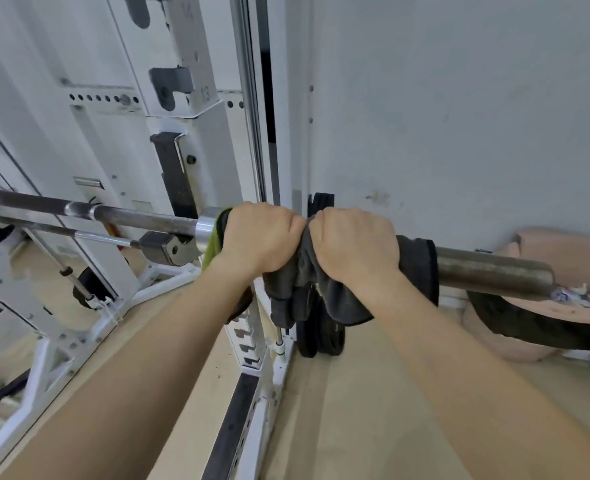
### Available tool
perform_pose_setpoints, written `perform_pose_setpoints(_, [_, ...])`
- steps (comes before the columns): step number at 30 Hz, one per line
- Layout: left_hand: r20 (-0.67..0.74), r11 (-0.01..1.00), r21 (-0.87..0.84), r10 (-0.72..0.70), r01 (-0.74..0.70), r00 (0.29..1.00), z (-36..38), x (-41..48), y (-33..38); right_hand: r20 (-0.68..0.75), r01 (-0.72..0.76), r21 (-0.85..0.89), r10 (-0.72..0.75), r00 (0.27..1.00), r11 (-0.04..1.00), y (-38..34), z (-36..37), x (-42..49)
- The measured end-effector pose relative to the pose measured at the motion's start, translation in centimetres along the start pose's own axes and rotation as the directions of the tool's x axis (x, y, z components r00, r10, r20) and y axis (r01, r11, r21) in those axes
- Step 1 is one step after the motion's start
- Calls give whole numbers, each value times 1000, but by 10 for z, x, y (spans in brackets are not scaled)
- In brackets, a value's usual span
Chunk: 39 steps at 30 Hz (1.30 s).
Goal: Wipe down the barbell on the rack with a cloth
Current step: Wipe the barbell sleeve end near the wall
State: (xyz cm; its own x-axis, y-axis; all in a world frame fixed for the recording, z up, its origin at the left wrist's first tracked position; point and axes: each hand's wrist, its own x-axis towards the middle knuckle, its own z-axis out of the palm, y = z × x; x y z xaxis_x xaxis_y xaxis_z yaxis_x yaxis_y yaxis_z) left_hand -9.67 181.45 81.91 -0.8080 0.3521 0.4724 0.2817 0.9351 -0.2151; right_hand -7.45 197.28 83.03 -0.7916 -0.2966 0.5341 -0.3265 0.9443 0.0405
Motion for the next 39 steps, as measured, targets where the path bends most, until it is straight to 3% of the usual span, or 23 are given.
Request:
perform_pose_setpoints(3, [251,998,-39,56,-48,966,3,24,0,-126,20,-114,-34,991,993,6,9,-22])
perform_pose_setpoints(5, [271,998,-57,38,-23,962,7,29,10,-158,-7,-129,-14,987,992,20,12,-31])
perform_pose_setpoints(8, [173,999,-51,-8,17,985,1,31,47,-143,-96,-121,78,987,988,54,3,-46])
perform_pose_setpoints(11, [-87,1000,-5,19,-19,996,-12,28,109,-28,-190,-174,188,982,966,100,-13,-63])
perform_pose_setpoints(13, [-195,995,-97,-35,16,980,-10,27,144,16,-267,-172,274,962,948,135,-22,-72])
perform_pose_setpoints(15, [-232,982,-185,-90,47,969,-1,26,164,96,-337,-81,344,934,938,158,-28,-71])
perform_pose_setpoints(18, [-269,984,-180,-45,-5,962,1,20,163,204,-365,-45,366,908,930,153,-27,-57])
perform_pose_setpoints(21, [-278,985,-154,26,-71,960,-1,11,141,75,-349,-81,355,932,934,123,-21,-52])
perform_pose_setpoints(24, [-161,994,-112,-26,8,987,-3,0,83,-68,-290,-99,284,956,952,75,-8,-48])
perform_pose_setpoints(27, [12,997,-46,-54,54,998,-13,-6,18,-119,-195,-95,183,976,976,25,13,-37])
perform_pose_setpoints(32, [343,1000,-15,-1,7,939,-13,22,-15,-257,-143,-114,110,960,983,-1,31,-33])
perform_pose_setpoints(35, [184,998,53,-26,17,983,2,16,-11,-146,-136,-102,120,982,986,-1,19,-28])
perform_pose_setpoints(39, [-175,975,-97,-214,199,961,10,-16,6,111,-47,2,47,993,999,0,3,1])
